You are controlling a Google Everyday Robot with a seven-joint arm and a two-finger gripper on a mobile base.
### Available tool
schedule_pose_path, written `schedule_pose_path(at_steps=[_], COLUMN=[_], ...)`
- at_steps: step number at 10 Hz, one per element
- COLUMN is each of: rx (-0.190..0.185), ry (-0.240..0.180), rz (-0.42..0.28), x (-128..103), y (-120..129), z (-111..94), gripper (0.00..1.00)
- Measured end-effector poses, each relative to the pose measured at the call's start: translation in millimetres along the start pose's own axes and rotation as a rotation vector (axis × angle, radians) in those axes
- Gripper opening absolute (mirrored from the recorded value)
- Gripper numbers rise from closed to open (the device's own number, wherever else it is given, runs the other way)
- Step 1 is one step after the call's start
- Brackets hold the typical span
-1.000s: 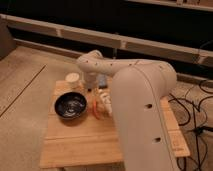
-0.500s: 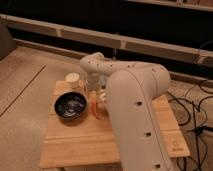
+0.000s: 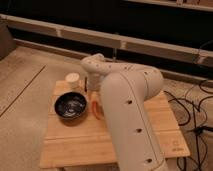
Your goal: Place the pepper in the ceramic cup
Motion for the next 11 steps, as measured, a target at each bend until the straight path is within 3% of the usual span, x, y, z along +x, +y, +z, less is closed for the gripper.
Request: schedule_pose_path(at_steps=[3, 9, 11], rx=[0.01, 0.069, 0.086], ry=[0.042, 0.114, 0.132], rz=[-0.018, -0.08, -0.092], x=[1, 0, -1], y=[4, 10, 11], z=[9, 25, 28], gripper=[0.46, 0.46, 0.34])
